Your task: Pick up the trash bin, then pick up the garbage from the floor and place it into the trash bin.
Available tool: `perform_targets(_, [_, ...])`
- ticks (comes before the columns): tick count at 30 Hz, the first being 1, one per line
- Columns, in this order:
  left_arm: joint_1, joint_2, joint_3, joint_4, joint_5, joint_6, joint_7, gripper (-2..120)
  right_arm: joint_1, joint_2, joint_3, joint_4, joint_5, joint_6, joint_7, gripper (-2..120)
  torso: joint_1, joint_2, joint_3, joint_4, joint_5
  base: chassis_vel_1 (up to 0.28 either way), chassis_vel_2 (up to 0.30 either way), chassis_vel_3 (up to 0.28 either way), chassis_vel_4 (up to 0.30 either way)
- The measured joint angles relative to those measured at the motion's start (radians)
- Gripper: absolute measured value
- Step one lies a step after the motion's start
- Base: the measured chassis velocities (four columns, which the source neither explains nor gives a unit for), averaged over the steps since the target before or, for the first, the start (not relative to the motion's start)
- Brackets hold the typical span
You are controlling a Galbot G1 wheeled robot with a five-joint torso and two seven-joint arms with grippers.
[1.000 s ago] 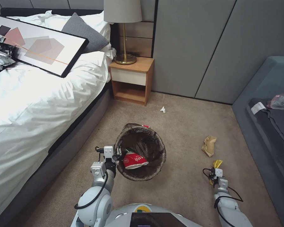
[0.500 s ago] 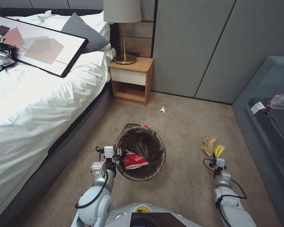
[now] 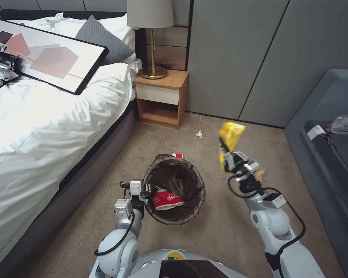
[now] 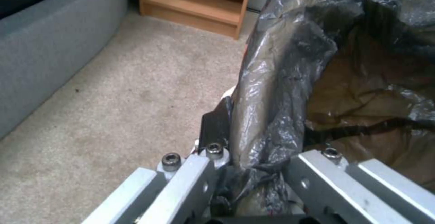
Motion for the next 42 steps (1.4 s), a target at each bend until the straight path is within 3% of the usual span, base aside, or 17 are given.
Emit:
perform_targets(8, [-0.002,-0.007,0.016,0.007,0.0,0.002,0.001,3,-0.003,-0.055,-0.205,-0.021,-0.059,-0.037,-0.072,0,0.0,0.0,0.0,0.0,0.0002,0.0,0.0,0.0,0.0])
perform_targets(19, [-0.004,-0.01,0.016,0.007,0.0,0.002,0.001,3,-0.012,-0.022,-0.247,-0.122,-0.14,-0.005,-0.076,-1,0.0,0.0,0.0,-0.0001,0.0002,0.0,0.0,0.0,0.0])
perform_targets(42, [0.003,-0.011,0.02,-0.005,0.0,0.003,0.001,3,-0.01,-0.006,-0.221,-0.174,-0.161,0.013,-0.086,84,0.0,0.0,0.0,-0.0001,0.0002,0.0,0.0,0.0,0.0])
